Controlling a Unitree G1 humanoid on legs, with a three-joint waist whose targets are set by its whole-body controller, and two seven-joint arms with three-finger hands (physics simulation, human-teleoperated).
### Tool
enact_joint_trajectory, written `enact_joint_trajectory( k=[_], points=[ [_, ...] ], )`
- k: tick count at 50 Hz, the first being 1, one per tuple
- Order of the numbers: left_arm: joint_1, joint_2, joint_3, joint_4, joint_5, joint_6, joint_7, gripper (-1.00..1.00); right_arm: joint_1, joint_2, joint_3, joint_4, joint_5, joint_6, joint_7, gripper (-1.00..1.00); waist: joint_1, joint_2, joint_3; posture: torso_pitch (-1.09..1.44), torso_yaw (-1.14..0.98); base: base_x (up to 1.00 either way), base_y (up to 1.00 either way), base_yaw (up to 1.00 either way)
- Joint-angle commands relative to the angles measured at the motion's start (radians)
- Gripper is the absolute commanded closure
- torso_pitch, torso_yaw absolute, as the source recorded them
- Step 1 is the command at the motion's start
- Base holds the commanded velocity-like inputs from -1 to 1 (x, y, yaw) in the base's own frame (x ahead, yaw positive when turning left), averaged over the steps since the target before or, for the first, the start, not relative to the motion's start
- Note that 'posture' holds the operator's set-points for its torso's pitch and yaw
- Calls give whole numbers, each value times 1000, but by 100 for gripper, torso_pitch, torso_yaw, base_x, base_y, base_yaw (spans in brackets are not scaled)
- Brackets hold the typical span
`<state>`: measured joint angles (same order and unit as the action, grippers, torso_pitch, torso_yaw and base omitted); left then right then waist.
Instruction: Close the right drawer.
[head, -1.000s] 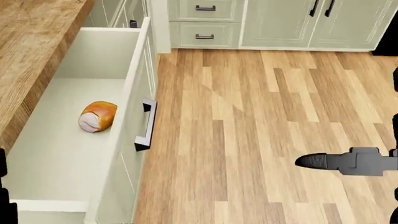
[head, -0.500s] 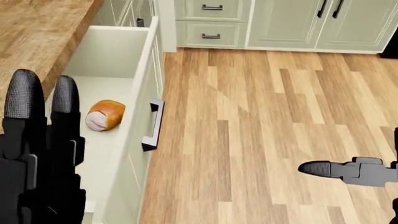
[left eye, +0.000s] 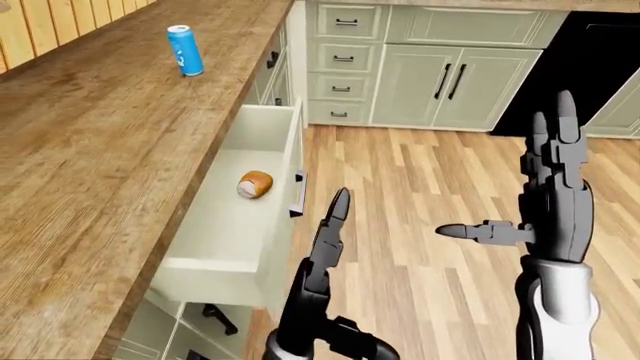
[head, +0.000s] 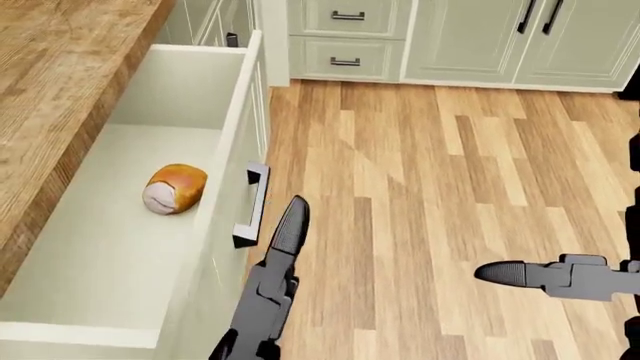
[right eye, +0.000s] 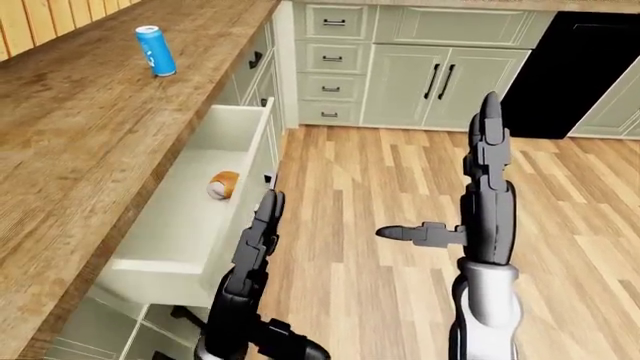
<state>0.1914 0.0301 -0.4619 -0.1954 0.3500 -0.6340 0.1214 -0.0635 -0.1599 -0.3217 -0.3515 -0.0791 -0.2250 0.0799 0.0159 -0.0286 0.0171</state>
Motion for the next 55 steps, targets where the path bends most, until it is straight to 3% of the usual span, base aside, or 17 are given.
enact_joint_trajectory(
  k=[1,16,24,34,44,55],
  points=[
    [-12,-12,-1,-22,-7,-25,2,-100,-17,-10,-7,-33,3,-25,-6,-100,0,-5,-14,0,0,0,0,0],
    [-80,-94,39,191,-111,88,-11,-100,-19,-10,0,-10,3,-42,-10,-100,-4,-9,-14,0,0,0,0,0],
    [-96,-133,73,232,-123,143,96,-100,-19,-9,3,-3,2,-48,-10,-100,-7,-11,-16,0,0,0,0,0],
    [-113,-149,99,302,-100,117,214,-100,-19,-7,6,-10,-1,-41,-10,-100,-11,-11,-18,0,0,0,0,0],
    [-119,-155,107,321,-81,123,258,-100,-19,-7,5,-16,0,-36,-9,-100,-12,-9,-20,0,0,0,0,0],
    [-147,-170,130,378,-121,161,244,-100,-22,-8,6,-5,2,-44,-11,-100,-13,-7,-21,0,0,0,0,0]
  ],
)
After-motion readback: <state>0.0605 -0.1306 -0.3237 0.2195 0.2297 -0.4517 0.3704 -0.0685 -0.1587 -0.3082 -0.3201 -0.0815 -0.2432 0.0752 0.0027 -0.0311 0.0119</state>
